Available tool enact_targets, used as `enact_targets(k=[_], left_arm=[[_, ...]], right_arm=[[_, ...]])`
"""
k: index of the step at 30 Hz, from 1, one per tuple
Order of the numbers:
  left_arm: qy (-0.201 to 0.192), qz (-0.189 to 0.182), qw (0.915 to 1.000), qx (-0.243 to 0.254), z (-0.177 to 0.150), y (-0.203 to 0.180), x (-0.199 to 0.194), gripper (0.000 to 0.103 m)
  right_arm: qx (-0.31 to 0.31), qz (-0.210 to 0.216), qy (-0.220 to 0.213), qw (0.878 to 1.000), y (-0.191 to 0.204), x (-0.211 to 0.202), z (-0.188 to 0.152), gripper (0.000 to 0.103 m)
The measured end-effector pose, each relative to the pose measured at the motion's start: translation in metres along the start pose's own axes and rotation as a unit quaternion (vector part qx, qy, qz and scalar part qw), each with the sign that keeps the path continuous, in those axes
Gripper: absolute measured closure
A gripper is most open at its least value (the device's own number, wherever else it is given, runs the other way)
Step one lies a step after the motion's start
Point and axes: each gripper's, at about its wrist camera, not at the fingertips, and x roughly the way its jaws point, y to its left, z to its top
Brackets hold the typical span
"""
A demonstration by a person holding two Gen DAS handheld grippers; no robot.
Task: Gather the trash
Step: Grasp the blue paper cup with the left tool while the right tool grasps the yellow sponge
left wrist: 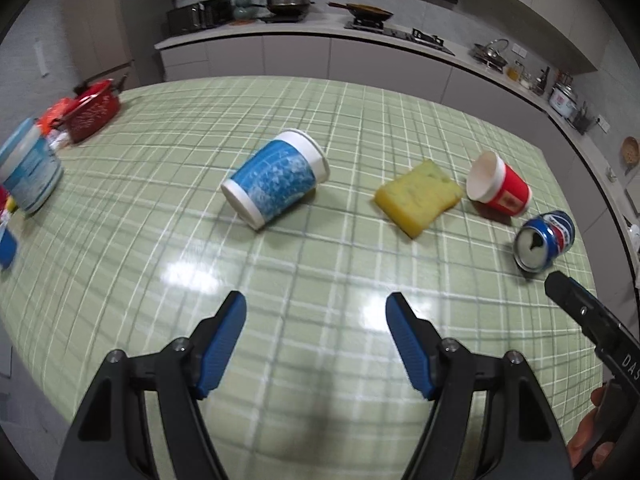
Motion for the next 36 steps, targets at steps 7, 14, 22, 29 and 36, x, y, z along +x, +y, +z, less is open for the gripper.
enact_targets(k=[7, 14, 22, 29, 36], left_arm=[[-0.002, -0.049, 0.9953, 0.084, 0.042, 0.035, 0.032, 0.029], [0.010, -0.086, 0.9871, 0.134, 0.071, 0.045, 0.059, 0.029], [0.045, -0.113, 0.9780, 0.170, 0.082, 0.040, 0.098, 0.029], [0.056, -0.150, 0.9767, 0.143, 0.090, 0.053, 0.112, 0.036], [0.059, -0.160, 0.9772, 0.127, 0.091, 0.069, 0.106, 0.038]], right_arm=[[0.064, -0.057, -0.009, 0.996, 0.037, 0.043, 0.010, 0.027], [0.105, -0.109, -0.003, 0.989, 0.070, 0.090, 0.021, 0.026], [0.136, -0.151, 0.014, 0.979, 0.072, 0.135, 0.038, 0.026], [0.161, -0.165, 0.016, 0.973, 0.066, 0.163, 0.049, 0.026], [0.109, -0.213, 0.033, 0.970, 0.079, 0.186, 0.060, 0.026]])
